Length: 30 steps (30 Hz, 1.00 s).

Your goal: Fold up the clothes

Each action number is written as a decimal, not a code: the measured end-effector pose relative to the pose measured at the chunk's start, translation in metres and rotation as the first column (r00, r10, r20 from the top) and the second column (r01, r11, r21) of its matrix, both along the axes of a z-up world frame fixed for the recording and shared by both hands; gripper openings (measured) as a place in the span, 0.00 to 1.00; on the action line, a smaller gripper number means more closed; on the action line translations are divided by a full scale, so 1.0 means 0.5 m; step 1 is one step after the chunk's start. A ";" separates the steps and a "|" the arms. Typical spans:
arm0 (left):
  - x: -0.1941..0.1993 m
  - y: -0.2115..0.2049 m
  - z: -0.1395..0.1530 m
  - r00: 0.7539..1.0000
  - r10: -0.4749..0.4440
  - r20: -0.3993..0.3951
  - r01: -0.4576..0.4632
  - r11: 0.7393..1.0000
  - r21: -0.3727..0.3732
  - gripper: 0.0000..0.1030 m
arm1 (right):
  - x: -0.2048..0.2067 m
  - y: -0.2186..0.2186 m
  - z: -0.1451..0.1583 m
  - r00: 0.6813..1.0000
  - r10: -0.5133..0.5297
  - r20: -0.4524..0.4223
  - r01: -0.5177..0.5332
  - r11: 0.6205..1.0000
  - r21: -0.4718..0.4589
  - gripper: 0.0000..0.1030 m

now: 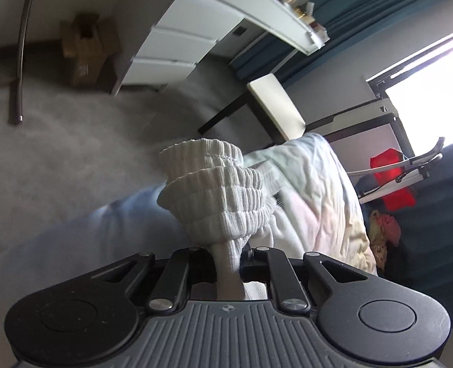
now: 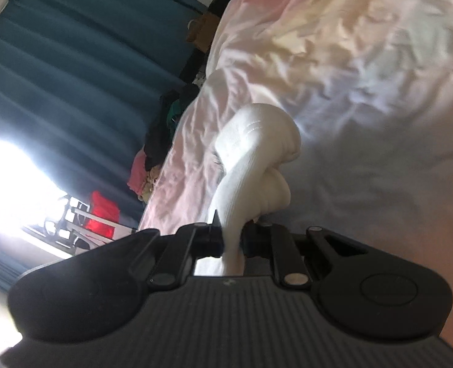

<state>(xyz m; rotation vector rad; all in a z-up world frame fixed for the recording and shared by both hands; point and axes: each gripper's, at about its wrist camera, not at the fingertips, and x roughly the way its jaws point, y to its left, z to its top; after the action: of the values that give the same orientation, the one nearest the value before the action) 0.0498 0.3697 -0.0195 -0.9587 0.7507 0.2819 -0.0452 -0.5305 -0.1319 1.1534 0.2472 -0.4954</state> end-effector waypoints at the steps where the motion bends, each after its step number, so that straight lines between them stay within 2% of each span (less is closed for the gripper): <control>1: -0.006 0.000 -0.012 1.000 -0.015 0.000 0.015 1.000 0.010 0.15 | -0.002 -0.002 -0.013 1.000 0.007 -0.010 -0.006 1.000 0.007 0.13; 2: -0.011 -0.001 -0.023 0.999 -0.034 0.001 0.034 0.999 0.028 0.15 | -0.001 -0.007 -0.023 1.000 0.018 -0.026 -0.017 1.000 0.013 0.14; 4: -0.025 -0.009 -0.045 0.998 -0.058 -0.002 0.058 0.996 0.068 0.26 | -0.002 -0.015 -0.038 0.998 0.043 -0.047 -0.042 0.999 0.022 0.14; 8: -0.049 -0.012 -0.067 0.993 -0.112 -0.026 0.114 0.986 0.121 0.43 | -0.014 -0.023 -0.067 0.998 0.061 -0.014 -0.060 0.996 0.067 0.18; 10: -0.069 -0.011 -0.060 0.993 -0.114 -0.044 0.120 0.976 0.182 0.65 | -0.019 -0.028 -0.082 0.997 0.071 0.020 -0.073 0.993 0.096 0.23; 11: -0.081 -0.010 -0.052 0.992 -0.109 -0.059 0.120 0.968 0.222 0.72 | -0.020 -0.030 -0.089 0.996 0.081 0.039 -0.085 0.990 0.110 0.29; 12: -0.089 -0.009 -0.044 0.991 -0.111 -0.074 0.126 0.961 0.247 0.80 | -0.019 -0.032 -0.099 0.993 0.095 0.065 -0.102 0.988 0.120 0.44; 13: -0.095 -0.008 -0.035 0.990 -0.113 -0.089 0.132 0.958 0.254 0.81 | -0.017 -0.033 -0.108 0.990 0.109 0.092 -0.120 0.984 0.128 0.54; 14: -0.099 -0.015 -0.022 0.989 -0.118 -0.093 0.139 0.955 0.262 0.81 | -0.015 -0.034 -0.118 0.985 0.122 0.120 -0.138 0.981 0.135 0.69; 16: -0.104 -0.034 0.009 0.987 -0.132 -0.093 0.154 0.947 0.284 0.81 | -0.012 -0.034 -0.125 0.978 0.127 0.167 -0.150 0.979 0.135 0.73; 17: -0.106 -0.052 0.025 0.985 -0.149 -0.086 0.169 0.934 0.314 0.81 | -0.008 -0.036 -0.126 0.974 0.128 0.189 -0.155 0.979 0.135 0.74; 19: -0.099 -0.115 0.058 0.978 -0.197 -0.075 0.210 0.885 0.415 0.88 | 0.003 -0.046 -0.125 0.966 0.131 0.223 -0.164 0.977 0.137 0.74; 21: -0.088 -0.198 0.086 0.964 -0.259 -0.059 0.252 0.818 0.518 0.91 | 0.011 -0.053 -0.129 0.965 0.118 0.234 -0.152 0.979 0.133 0.74; 23: -0.077 -0.290 0.102 0.945 -0.325 -0.030 0.279 0.758 0.589 0.91 | 0.018 -0.059 -0.134 0.968 0.098 0.230 -0.130 0.983 0.128 0.73; 27: -0.054 -0.487 0.086 0.906 -0.423 0.027 0.305 0.695 0.651 0.91 | 0.038 -0.071 -0.136 0.981 0.082 0.175 -0.101 0.990 0.101 0.72; 29: -0.040 -0.584 0.057 0.866 -0.499 0.026 0.367 0.671 0.645 0.91 | 0.047 -0.076 -0.134 0.983 0.078 0.166 -0.094 0.991 0.093 0.73; 30: -0.034 -0.630 0.038 0.841 -0.540 0.021 0.402 0.651 0.644 0.91 | 0.051 -0.078 -0.134 0.984 0.075 0.163 -0.091 0.992 0.089 0.73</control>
<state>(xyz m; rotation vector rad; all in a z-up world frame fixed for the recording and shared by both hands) 0.0329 0.0544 -0.0004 -0.1269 0.6205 -0.0517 -0.0198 -0.5695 -0.1987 1.2649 0.1815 -0.3181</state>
